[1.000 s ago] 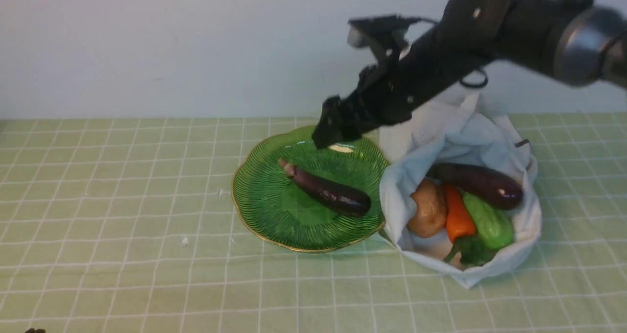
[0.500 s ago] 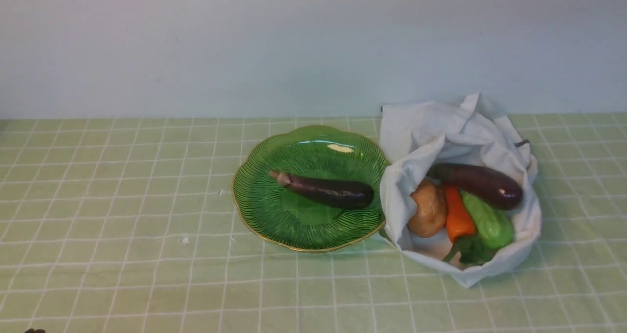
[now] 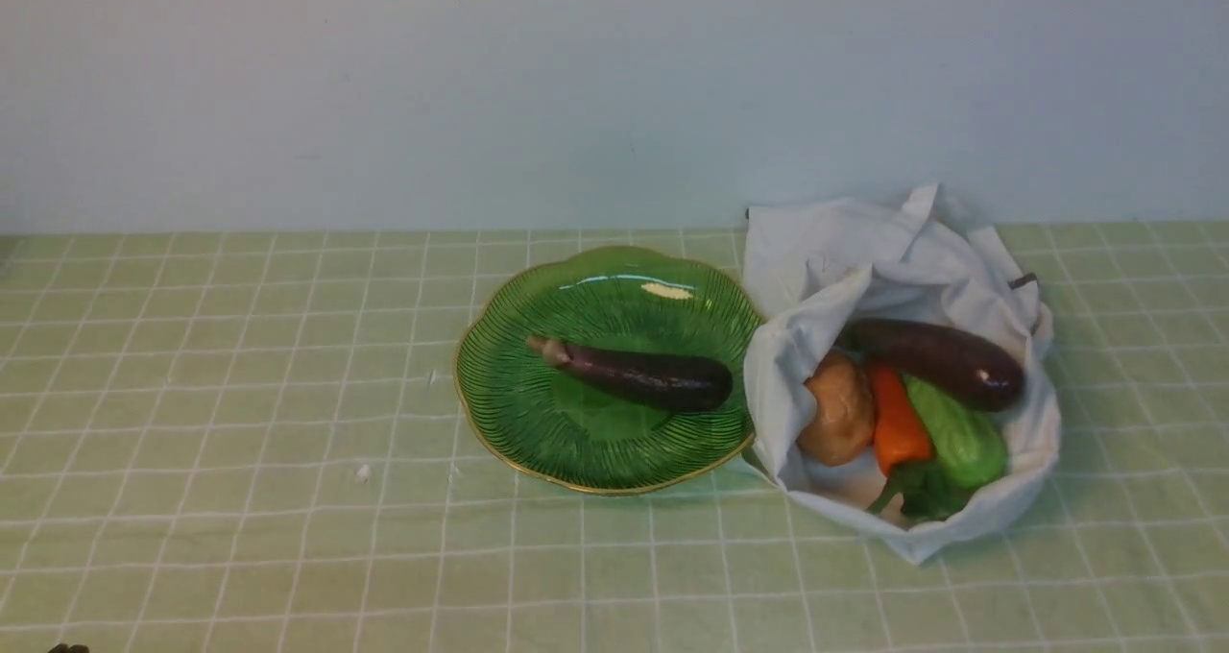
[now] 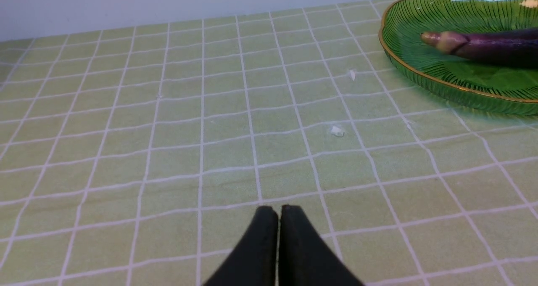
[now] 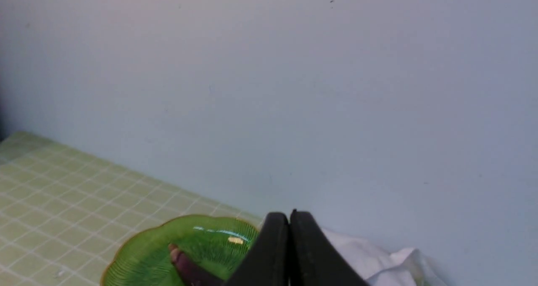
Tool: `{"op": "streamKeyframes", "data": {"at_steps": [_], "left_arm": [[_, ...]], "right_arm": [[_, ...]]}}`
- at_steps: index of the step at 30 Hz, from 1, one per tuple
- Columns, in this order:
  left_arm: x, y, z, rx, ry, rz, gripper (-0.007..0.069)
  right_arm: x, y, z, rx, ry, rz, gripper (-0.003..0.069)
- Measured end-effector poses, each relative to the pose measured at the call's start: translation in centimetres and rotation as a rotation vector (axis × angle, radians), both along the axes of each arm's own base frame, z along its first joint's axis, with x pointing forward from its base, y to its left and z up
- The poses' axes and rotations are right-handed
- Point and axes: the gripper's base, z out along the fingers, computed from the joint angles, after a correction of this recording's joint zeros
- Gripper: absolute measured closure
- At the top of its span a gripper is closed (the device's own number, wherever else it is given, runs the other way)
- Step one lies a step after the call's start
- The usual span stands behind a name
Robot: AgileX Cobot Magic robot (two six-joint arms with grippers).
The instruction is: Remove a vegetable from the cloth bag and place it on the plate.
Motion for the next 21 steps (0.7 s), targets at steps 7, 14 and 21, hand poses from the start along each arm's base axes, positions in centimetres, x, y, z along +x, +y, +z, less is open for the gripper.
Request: {"op": "streamKeyframes", "data": {"at_steps": [7, 14, 21], "left_arm": [[0.0, 0.0, 0.0, 0.000, 0.000, 0.000, 0.0633], [0.0, 0.0, 0.0, 0.000, 0.000, 0.000, 0.0633], [0.0, 0.0, 0.0, 0.000, 0.000, 0.000, 0.0633]], "right_arm": [[-0.6, -0.4, -2.7, 0.036, -0.083, -0.020, 0.0673], [-0.5, -0.3, -3.5, 0.017, -0.039, -0.014, 0.0673], [-0.5, -0.3, -3.8, 0.003, -0.007, -0.009, 0.0673]]}}
